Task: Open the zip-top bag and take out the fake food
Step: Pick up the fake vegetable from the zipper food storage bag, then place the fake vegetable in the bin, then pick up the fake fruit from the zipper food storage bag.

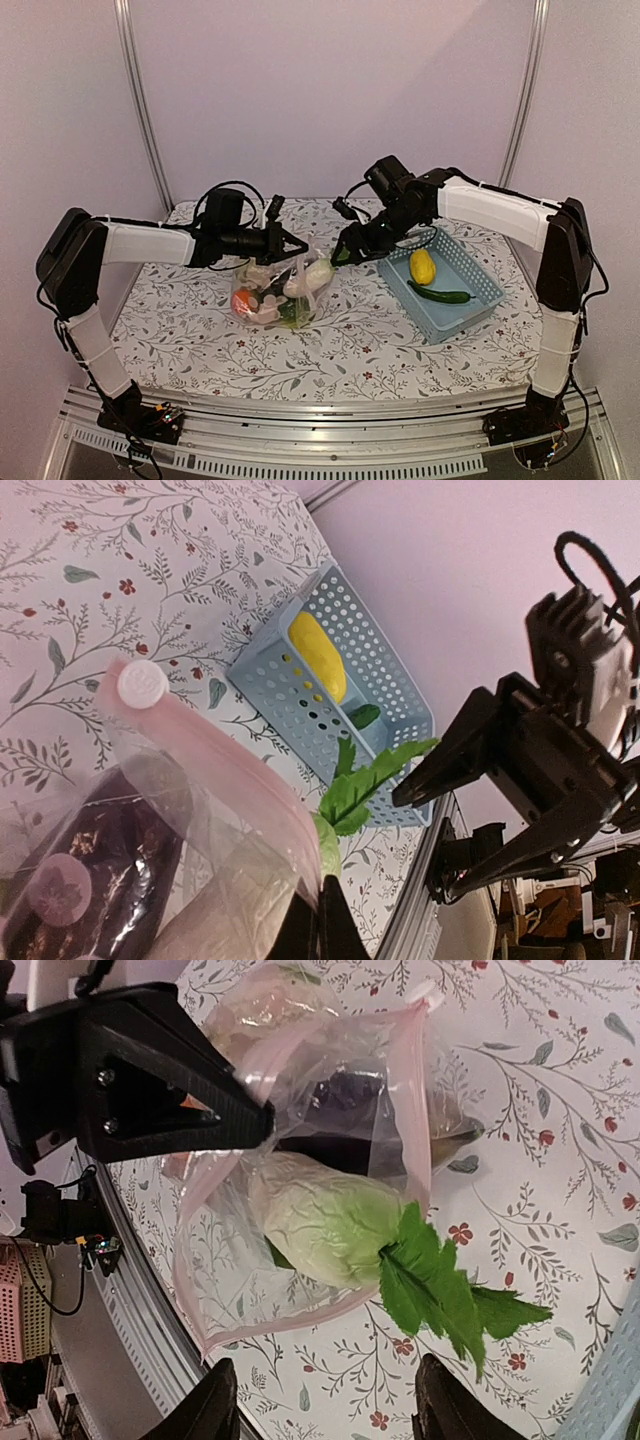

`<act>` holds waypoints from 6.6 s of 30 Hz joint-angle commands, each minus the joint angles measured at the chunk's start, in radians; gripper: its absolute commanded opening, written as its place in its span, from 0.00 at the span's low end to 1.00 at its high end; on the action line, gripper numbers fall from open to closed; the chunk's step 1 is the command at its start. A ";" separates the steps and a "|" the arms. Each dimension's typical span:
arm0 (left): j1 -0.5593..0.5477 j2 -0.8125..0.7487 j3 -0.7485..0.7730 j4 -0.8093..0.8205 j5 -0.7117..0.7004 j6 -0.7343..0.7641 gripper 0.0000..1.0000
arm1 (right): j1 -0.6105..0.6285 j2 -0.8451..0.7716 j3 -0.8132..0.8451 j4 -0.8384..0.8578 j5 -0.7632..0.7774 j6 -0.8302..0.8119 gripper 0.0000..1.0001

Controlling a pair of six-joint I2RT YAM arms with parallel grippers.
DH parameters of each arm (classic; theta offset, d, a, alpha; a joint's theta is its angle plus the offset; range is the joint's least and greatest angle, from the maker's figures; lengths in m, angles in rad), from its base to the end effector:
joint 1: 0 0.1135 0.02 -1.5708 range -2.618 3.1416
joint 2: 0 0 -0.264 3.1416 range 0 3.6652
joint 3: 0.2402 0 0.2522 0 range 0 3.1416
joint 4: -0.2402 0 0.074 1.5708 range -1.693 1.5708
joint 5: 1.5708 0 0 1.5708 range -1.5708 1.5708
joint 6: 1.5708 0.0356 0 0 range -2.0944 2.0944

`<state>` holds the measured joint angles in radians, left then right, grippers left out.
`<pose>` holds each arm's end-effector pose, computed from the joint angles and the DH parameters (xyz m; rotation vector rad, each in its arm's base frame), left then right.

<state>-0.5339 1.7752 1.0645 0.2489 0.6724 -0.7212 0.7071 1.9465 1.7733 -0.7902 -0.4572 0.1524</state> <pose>0.3241 -0.2173 0.2123 0.2682 2.2341 -1.4218 0.3159 0.2906 0.2890 -0.9059 2.4807 0.9010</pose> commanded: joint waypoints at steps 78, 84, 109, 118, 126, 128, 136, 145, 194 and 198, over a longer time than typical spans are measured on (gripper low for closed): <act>-0.055 -0.038 0.004 0.003 0.003 0.029 0.00 | -0.294 -0.076 0.008 -0.432 0.820 -0.641 0.24; -0.070 -0.044 0.009 -0.018 -0.007 0.050 0.00 | -0.297 0.117 0.149 -0.528 0.893 -0.599 0.30; -0.072 -0.065 0.057 -0.101 0.017 0.132 0.00 | -0.259 -0.097 0.193 -0.358 0.015 -0.431 0.58; -0.071 -0.133 0.103 -0.179 0.075 0.282 0.00 | -0.106 0.099 0.328 -0.315 -0.274 -0.251 0.42; -0.071 -0.147 0.084 -0.131 0.088 0.252 0.00 | 0.013 0.254 0.456 -0.269 -0.267 -0.166 0.39; -0.071 -0.139 0.077 -0.112 0.096 0.231 0.00 | 0.031 0.296 0.481 -0.269 -0.242 -0.159 0.39; -0.069 -0.129 0.068 -0.107 0.076 0.216 0.00 | 0.047 0.398 0.525 -0.256 -0.118 -0.087 0.40; -0.025 -0.146 0.032 -0.010 0.084 0.157 0.00 | 0.016 0.419 0.510 -0.204 -0.057 -0.102 0.42; -0.020 -0.207 -0.124 -0.606 -0.307 0.342 0.29 | 0.054 0.437 0.299 -0.137 -0.236 -0.227 0.41; -0.020 -0.161 -0.154 -0.567 -0.323 0.336 0.29 | 0.066 0.463 0.315 -0.127 -0.228 -0.203 0.54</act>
<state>-0.5434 1.5734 0.9463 -0.4000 0.3824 -0.3645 0.7521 2.3859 2.0613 -0.9348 -0.6643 -0.0727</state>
